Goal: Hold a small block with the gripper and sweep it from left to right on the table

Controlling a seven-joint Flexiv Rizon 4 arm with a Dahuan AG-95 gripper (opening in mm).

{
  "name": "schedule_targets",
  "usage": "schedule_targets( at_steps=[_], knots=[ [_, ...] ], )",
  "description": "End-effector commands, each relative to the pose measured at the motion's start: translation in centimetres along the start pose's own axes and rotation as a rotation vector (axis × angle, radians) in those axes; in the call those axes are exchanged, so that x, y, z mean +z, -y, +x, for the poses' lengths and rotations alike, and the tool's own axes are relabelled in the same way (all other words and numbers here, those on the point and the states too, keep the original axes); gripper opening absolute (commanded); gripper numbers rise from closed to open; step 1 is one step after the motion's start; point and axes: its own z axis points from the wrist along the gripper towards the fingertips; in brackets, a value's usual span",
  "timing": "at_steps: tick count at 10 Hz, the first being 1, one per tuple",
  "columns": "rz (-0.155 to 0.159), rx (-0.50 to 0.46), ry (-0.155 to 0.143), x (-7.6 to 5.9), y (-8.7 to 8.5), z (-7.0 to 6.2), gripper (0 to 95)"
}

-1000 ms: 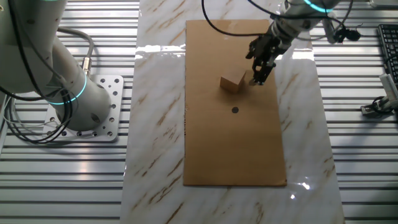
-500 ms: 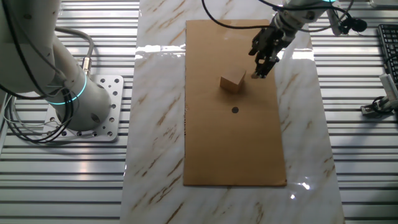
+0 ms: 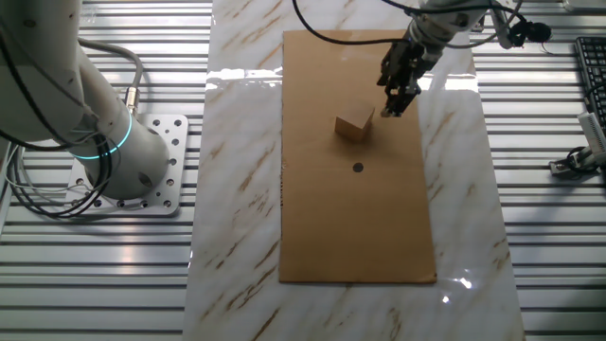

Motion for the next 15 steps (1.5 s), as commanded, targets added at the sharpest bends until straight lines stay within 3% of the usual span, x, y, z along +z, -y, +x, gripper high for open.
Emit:
schedule_targets(
  at_steps=[1,6,11,15],
  knots=[
    [-0.006,-0.009,0.004,-0.17,-0.02,-0.02,0.0],
    [0.026,-0.017,-0.002,-0.42,-0.22,-0.2,0.0],
    [0.018,-0.057,-0.009,-0.62,-0.24,-0.05,0.0],
    [0.0,-0.218,-0.004,-1.01,-0.19,0.18,0.0]
  ],
)
